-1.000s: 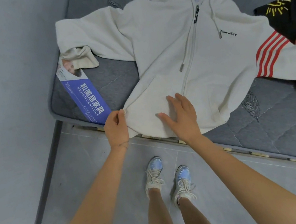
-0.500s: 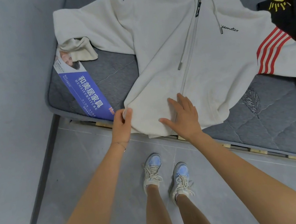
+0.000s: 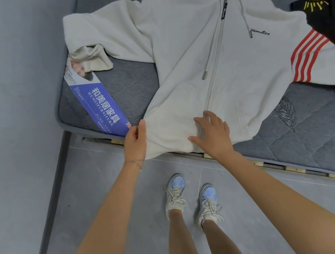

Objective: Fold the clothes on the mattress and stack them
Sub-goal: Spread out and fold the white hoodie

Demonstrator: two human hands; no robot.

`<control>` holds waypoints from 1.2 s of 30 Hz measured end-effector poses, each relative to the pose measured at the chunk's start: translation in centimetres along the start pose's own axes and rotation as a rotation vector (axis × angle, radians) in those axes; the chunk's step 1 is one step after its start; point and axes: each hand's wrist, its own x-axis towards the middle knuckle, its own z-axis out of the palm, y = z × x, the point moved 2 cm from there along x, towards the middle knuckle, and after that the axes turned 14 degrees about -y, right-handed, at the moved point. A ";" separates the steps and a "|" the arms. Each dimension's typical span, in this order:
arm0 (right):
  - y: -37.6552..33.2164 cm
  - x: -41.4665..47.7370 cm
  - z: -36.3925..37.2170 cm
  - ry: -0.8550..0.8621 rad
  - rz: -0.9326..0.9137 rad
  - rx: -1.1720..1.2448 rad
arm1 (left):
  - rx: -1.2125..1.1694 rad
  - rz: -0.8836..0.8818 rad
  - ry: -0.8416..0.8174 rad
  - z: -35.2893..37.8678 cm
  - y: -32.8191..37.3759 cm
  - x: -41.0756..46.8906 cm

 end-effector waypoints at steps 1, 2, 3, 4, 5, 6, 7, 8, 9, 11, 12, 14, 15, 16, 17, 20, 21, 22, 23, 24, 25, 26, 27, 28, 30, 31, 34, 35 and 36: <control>0.0 -0.1 0.1 -0.001 0.004 0.000 | 0.015 -0.038 -0.028 -0.1 -0.3 0.2; 0.0 -0.2 0.2 -0.001 0.011 -0.007 | 0.048 -0.078 -0.074 -0.2 -0.8 0.3; 0.1 -0.3 0.4 -0.001 0.019 -0.019 | 0.089 -0.121 -0.126 -0.2 -1.3 0.5; 0.3 -0.4 0.5 0.002 0.026 -0.033 | 0.133 -0.167 -0.167 -0.3 -1.8 0.5; 0.4 -0.5 0.6 0.004 0.032 -0.045 | 0.172 -0.204 -0.186 -0.4 -2.3 0.6; 0.5 -0.5 0.7 0.006 0.035 -0.050 | 0.218 -0.220 -0.185 -0.5 -2.7 0.7; 0.5 -0.5 0.7 0.008 0.034 -0.047 | 0.272 -0.211 -0.168 -0.6 -2.8 0.8; 0.5 -0.4 0.7 0.010 0.031 -0.034 | 0.327 -0.186 -0.146 -0.7 -2.8 1.0; 0.4 -0.3 0.6 0.016 0.025 -0.016 | 0.372 -0.149 -0.121 -0.7 -2.6 1.3; 0.1 -0.2 0.1 0.060 -0.007 0.027 | 0.414 -0.051 -0.082 -0.6 -1.4 2.0; 0.0 -0.1 -0.2 0.097 -0.026 0.040 | 0.408 -0.007 -0.069 -0.4 -0.6 2.5; -0.1 0.1 -1.2 0.159 -0.049 0.044 | 0.370 0.071 -0.049 0.0 0.9 3.7; 0.0 0.3 -1.6 0.170 -0.049 0.040 | 0.345 0.100 -0.045 0.2 1.6 4.4; 0.1 0.6 -2.1 0.169 -0.042 0.035 | 0.322 0.116 -0.046 0.6 2.4 5.1; 0.3 1.0 -2.5 0.162 -0.029 0.031 | 0.305 0.124 -0.047 0.9 3.0 5.9; 1.1 2.3 -3.5 0.147 0.007 0.027 | 0.322 0.141 -0.023 2.1 4.7 8.4; 1.3 2.7 -3.7 0.148 0.010 0.023 | 0.342 0.153 -0.012 2.5 5.2 9.4; 1.6 3.1 -3.9 0.149 0.013 0.018 | 0.358 0.159 -0.003 2.8 5.7 10.3; 1.9 3.5 -4.0 0.150 0.020 0.018 | 0.365 0.159 0.004 3.1 6.2 11.2; 2.1 3.8 -4.1 0.151 0.030 0.024 | 0.366 0.152 0.008 3.4 6.7 12.2; 2.3 4.0 -4.1 0.150 0.044 0.032 | 0.362 0.138 0.007 3.6 7.1 13.1; 2.5 4.2 -3.9 0.147 0.058 0.041 | 0.360 0.123 0.003 3.9 7.5 13.9; 2.6 4.4 -3.7 0.141 0.068 0.050 | 0.367 0.111 -0.007 4.1 7.9 14.7; 2.6 4.5 -3.5 0.135 0.073 0.059 | 0.388 0.099 -0.020 4.3 8.1 15.4; 2.6 4.7 -3.1 0.134 0.076 0.069 | 0.447 0.096 -0.052 4.7 8.6 16.1; 2.6 4.7 -3.0 0.136 0.079 0.071 | 0.464 0.107 -0.059 4.8 8.9 16.3; 2.4 4.8 -3.1 0.150 0.075 0.107 | 0.427 0.177 0.006 4.0 9.9 16.8; 2.4 4.9 -3.2 0.155 0.071 0.113 | 0.406 0.203 0.042 3.5 10.4 17.0; 2.5 4.9 -3.3 0.157 0.068 0.109 | 0.390 0.225 0.076 2.8 10.7 17.3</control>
